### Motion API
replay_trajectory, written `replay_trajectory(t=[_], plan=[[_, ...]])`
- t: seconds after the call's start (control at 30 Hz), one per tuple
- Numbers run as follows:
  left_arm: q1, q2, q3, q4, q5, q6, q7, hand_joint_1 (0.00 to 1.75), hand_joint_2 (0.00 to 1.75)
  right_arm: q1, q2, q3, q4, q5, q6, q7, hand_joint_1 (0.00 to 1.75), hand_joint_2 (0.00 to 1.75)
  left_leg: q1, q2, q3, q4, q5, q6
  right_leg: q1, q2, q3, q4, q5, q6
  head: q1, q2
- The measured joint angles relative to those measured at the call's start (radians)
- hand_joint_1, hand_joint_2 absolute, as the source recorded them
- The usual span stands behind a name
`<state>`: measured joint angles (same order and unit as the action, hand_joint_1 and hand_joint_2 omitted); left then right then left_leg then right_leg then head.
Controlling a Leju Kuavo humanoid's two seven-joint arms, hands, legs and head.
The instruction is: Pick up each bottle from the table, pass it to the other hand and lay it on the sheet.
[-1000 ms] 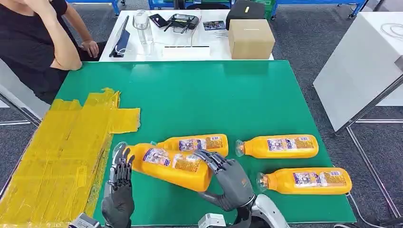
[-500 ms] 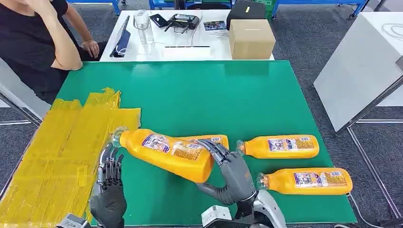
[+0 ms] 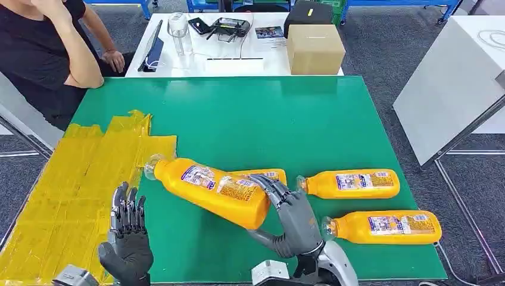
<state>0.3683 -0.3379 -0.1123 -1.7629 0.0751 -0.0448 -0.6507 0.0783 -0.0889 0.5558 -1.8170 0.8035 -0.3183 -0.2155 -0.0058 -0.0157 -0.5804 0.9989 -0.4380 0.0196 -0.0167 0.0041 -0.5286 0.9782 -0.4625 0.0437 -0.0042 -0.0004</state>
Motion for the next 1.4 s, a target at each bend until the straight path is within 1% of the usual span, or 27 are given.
replay_trajectory(t=[0.1, 0.2, 0.27, 0.37, 0.63, 0.83, 1.03, 1.4], plan=[[0.000, -0.003, 0.031, 0.024, 0.184, -0.155, 0.102, 0.00, 1.75, 0.003, 0.026, 0.000, -0.017, 0.168, -0.157, 0.020, 1.75, 1.75, 0.000, 0.000, 0.000, 0.000, 0.000, 0.000, 0.000, 0.000, 0.000, 0.000, 0.000, 0.000, 0.000, 0.000], [-0.003, -0.007, 0.052, 0.061, 0.266, -0.299, 0.144, 0.00, 1.75, -0.007, 0.045, 0.015, -0.028, 0.208, -0.249, 0.022, 1.75, 1.75, 0.000, 0.000, 0.000, 0.000, 0.000, 0.000, 0.000, 0.000, 0.000, 0.000, 0.000, 0.000, 0.000, 0.000], [-0.003, -0.008, 0.056, 0.078, 0.282, -0.331, 0.147, 0.00, 1.75, -0.010, 0.054, 0.027, -0.038, 0.207, -0.296, 0.007, 1.75, 1.75, 0.000, 0.000, 0.000, 0.000, 0.000, 0.000, 0.000, 0.000, 0.000, 0.000, 0.000, 0.000, 0.000, 0.000], [-0.003, -0.009, 0.059, 0.095, 0.292, -0.335, 0.147, 0.00, 1.75, -0.011, 0.062, 0.042, -0.059, 0.197, -0.334, -0.015, 1.75, 1.75, 0.000, 0.000, 0.000, 0.000, 0.000, 0.000, 0.000, 0.000, 0.000, 0.000, 0.000, 0.000, 0.000, 0.000], [-0.002, -0.011, 0.072, 0.129, 0.298, -0.399, 0.149, 0.00, 1.75, -0.018, 0.066, 0.069, -0.069, 0.184, -0.326, -0.048, 1.75, 1.75, 0.000, 0.000, 0.000, 0.000, 0.000, 0.000, 0.000, 0.000, 0.000, 0.000, 0.000, 0.000, 0.000, 0.000], [-0.002, -0.011, 0.073, 0.151, 0.316, -0.459, 0.149, 0.00, 1.75, -0.034, 0.080, 0.100, -0.060, 0.197, -0.282, -0.057, 1.75, 1.75, 0.000, 0.000, 0.000, 0.000, 0.000, 0.000, 0.000, 0.000, 0.000, 0.000, 0.000, 0.000, 0.000, 0.000], [-0.002, -0.012, 0.073, 0.163, 0.315, -0.472, 0.144, 0.00, 1.75, -0.040, 0.088, 0.123, -0.049, 0.219, -0.272, -0.058, 1.75, 1.75, 0.000, 0.000, 0.000, 0.000, 0.000, 0.000, 0.000, 0.000, 0.000, 0.000, 0.000, 0.000, 0.000, 0.000], [-0.005, -0.015, 0.073, 0.183, 0.386, -0.585, 0.157, 0.00, 1.75, -0.047, 0.108, 0.176, -0.009, 0.278, -0.249, -0.040, 1.75, 1.75, 0.000, 0.000, 0.000, 0.000, 0.000, 0.000, 0.000, 0.000, 0.000, 0.000, 0.000, 0.000, 0.000, 0.000]])
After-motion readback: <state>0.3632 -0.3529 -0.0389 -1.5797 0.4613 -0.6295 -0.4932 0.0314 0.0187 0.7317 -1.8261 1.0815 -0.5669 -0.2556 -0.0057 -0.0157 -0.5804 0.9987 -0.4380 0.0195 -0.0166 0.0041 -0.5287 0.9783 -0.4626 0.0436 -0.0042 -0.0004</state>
